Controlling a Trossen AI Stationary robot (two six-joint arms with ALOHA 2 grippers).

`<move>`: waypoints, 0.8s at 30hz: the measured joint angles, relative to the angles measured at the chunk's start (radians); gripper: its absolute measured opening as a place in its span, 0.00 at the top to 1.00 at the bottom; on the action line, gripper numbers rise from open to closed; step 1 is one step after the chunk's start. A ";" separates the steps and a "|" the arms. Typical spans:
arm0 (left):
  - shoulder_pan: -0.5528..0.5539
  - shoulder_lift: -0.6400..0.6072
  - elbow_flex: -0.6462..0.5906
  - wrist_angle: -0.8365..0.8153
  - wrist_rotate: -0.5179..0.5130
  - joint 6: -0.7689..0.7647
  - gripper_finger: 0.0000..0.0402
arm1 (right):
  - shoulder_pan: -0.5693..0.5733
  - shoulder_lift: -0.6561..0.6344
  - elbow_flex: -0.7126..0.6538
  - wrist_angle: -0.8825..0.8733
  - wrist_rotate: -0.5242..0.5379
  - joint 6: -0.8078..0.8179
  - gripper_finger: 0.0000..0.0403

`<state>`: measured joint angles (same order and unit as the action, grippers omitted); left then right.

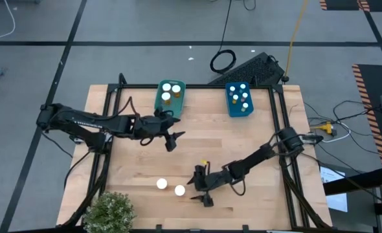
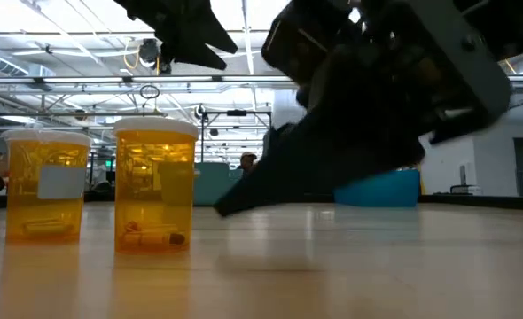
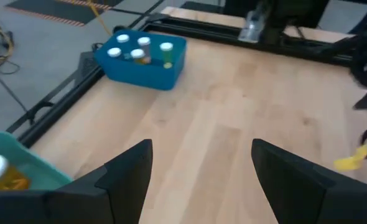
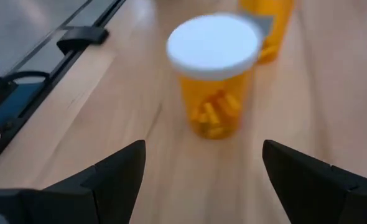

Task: Pick and place medicine bottles into bin by pill shape (circle, oval)
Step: Put the left big orange pill bottle into the green bin

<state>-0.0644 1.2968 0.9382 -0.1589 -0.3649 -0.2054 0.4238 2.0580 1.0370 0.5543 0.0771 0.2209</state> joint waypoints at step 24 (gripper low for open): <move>-0.161 0.002 0.000 0.057 -0.037 -0.025 0.32 | 0.025 0.258 0.080 0.324 0.166 -0.017 0.34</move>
<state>-0.2256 1.2991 0.9382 -0.1017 -0.4020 -0.2302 0.4489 2.3160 1.1169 0.8783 0.2429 0.2038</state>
